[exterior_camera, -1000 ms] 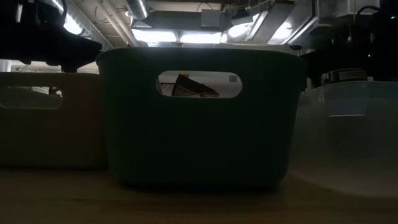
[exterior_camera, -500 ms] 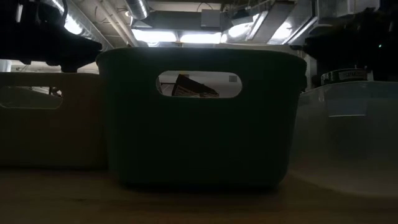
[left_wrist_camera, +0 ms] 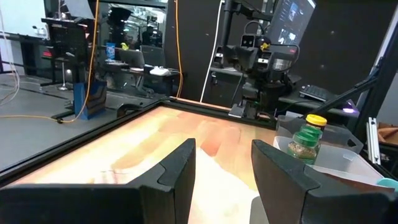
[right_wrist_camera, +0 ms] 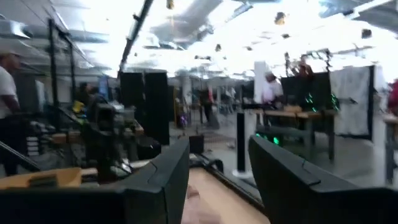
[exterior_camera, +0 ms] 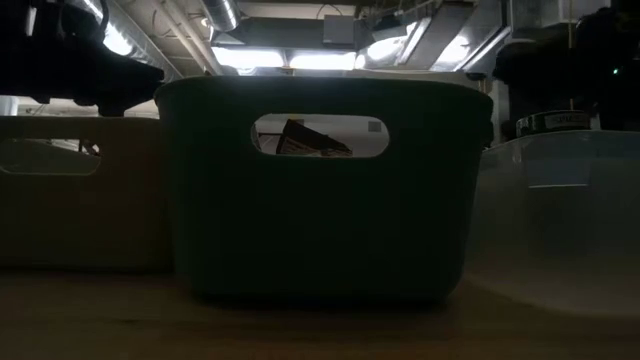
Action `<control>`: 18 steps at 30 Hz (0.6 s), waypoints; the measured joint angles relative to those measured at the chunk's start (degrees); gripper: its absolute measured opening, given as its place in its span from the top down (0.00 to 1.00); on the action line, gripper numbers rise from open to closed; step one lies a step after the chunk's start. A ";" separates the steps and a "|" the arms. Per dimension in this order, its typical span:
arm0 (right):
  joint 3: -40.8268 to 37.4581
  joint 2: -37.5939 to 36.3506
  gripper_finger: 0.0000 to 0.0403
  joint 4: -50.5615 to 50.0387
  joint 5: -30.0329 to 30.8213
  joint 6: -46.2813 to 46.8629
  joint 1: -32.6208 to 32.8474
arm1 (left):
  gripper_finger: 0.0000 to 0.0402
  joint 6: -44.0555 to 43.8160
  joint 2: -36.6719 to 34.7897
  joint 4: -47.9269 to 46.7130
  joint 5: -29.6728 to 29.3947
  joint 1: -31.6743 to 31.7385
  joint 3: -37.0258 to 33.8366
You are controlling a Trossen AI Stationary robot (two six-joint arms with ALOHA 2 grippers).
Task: Sort spices by type
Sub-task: Return to Home Position
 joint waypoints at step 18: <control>0.00 1.02 0.58 -16.62 3.02 1.57 0.02 | 0.65 0.00 0.01 -0.01 -0.02 0.00 -0.02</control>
